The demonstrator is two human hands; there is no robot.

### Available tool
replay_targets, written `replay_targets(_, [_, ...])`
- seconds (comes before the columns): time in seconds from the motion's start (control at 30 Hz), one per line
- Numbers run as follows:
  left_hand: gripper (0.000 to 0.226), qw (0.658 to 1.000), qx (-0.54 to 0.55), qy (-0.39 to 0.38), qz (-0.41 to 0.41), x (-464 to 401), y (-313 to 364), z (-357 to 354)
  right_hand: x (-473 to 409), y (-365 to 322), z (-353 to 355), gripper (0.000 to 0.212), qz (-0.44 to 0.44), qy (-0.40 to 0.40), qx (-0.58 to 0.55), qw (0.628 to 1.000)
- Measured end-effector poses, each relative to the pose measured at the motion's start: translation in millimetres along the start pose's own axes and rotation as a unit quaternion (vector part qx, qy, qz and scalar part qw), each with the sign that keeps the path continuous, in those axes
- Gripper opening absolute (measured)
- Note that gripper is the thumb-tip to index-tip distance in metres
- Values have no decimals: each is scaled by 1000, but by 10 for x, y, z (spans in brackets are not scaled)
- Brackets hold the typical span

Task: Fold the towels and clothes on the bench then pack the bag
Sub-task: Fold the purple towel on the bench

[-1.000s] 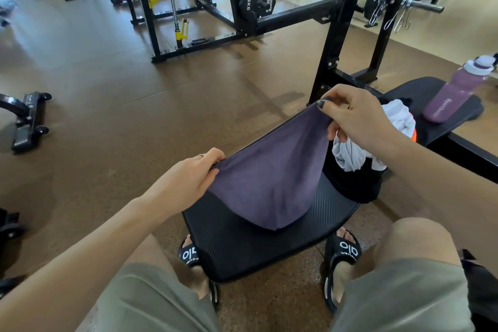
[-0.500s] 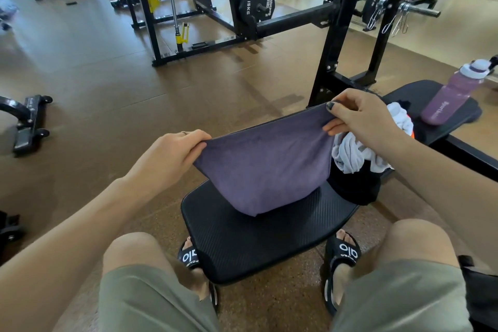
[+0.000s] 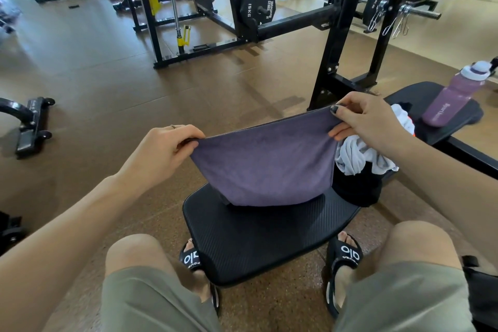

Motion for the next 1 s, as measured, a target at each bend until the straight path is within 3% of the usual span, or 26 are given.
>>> replay_targets(0.2, [20, 999, 17, 34, 20, -42, -29, 76, 1, -9, -7, 15, -2, -14, 10, 1000])
replay_targets(0.37, [22, 989, 90, 37, 113, -43, -142, 76, -18, -1, 30, 10, -14, -18, -41, 999])
replay_targets(0.57, [19, 986, 66, 38, 148, -39, -237, 45, -39, -52, -14, 12, 15, -39, -50, 998])
replay_targets(0.73, [14, 977, 78, 69, 184, -67, -296, 102, -85, -57, -14, 8, 40, -7, -29, 999])
replay_targets(1.0, [15, 973, 88, 43, 211, -55, -334, 35, -104, 146, -59, 5, 21, -17, -1, 1000])
Point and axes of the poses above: each hand's wrist, its own x-axis away from the middle knuckle, its own z-axis out of the back of the hand, y = z × x, the point moved 8 cm from there along -x, towards the middle knuckle, and after that the axes turned 10 degrees about y, right-handed, at the moved point
